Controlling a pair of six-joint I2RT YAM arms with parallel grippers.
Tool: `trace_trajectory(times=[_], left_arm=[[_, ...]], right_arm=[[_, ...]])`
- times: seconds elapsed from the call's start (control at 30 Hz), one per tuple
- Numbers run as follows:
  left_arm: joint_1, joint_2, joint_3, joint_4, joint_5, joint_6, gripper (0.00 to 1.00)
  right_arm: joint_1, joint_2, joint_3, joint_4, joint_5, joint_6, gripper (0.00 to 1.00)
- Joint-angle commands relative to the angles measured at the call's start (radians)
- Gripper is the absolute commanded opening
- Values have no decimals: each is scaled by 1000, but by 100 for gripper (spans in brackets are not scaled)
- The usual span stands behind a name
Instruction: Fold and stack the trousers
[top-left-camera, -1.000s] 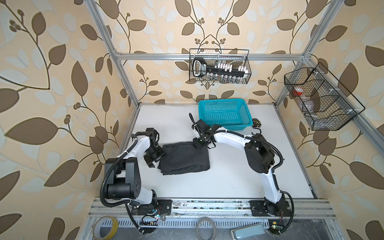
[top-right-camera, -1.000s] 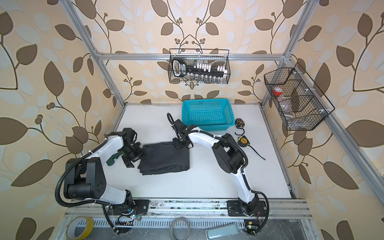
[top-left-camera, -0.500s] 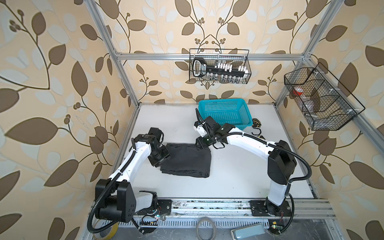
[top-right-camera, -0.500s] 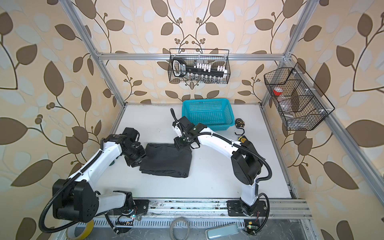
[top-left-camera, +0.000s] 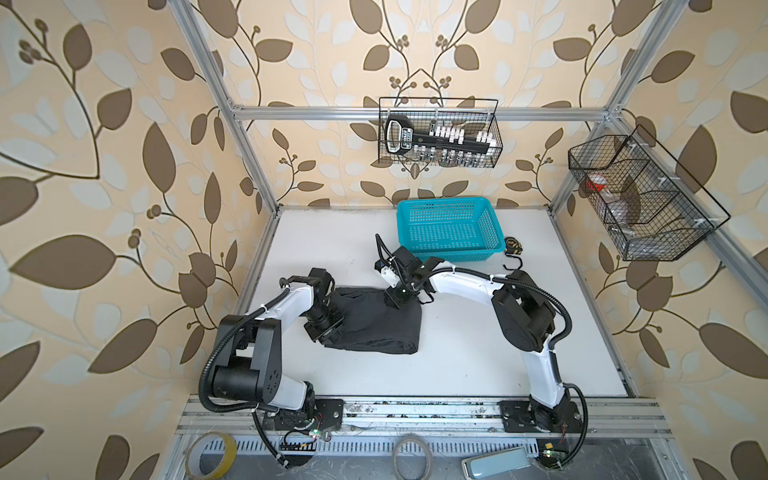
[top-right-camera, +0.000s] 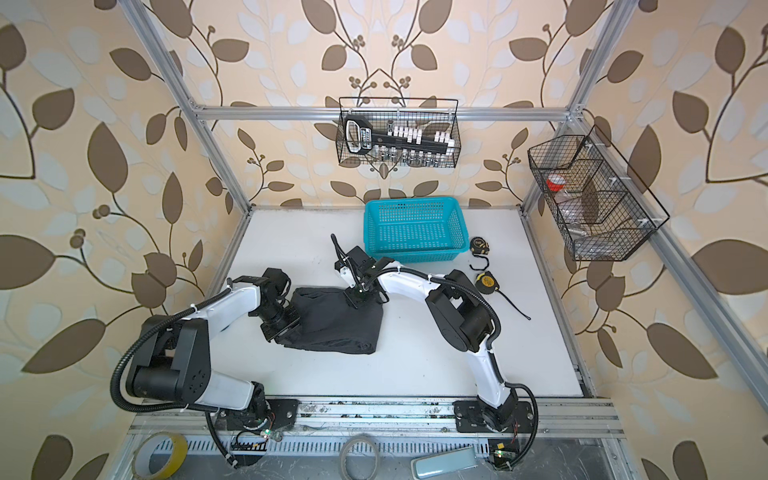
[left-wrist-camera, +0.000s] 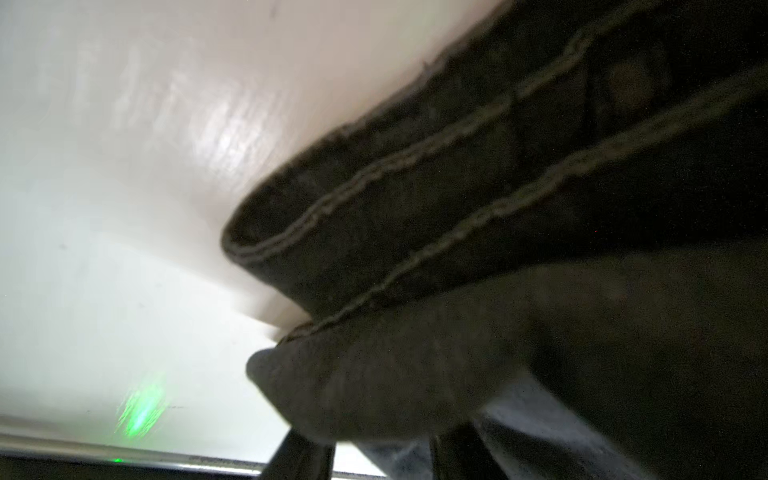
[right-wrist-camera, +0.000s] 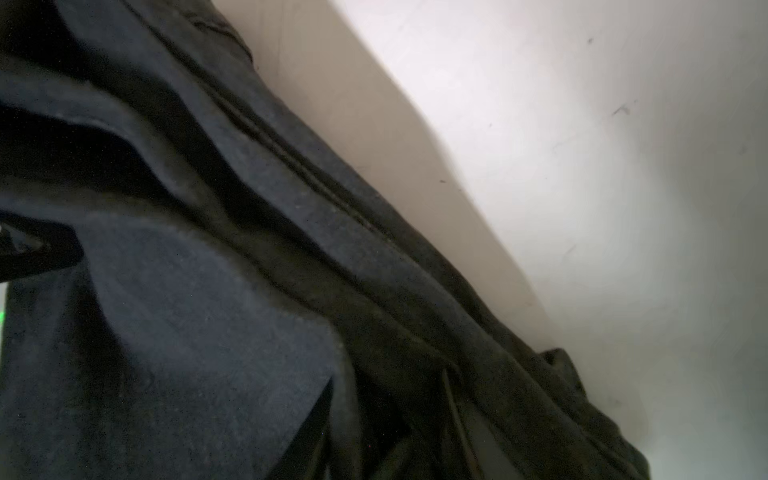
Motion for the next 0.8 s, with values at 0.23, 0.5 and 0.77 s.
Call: trace_trajectory(times=[0.23,0.5,0.77], left_arm=[[58,147,86,42,-204,127,40],[57,52,286,-126,-170,151,55],[31,84,458,-128,-59,124,58]], right_arm=[[-33,130,56,-69,-63,14,31],[-63,-26,125,-53,-131,47,42],[-51,-215,-22,-44,-45,81,42]])
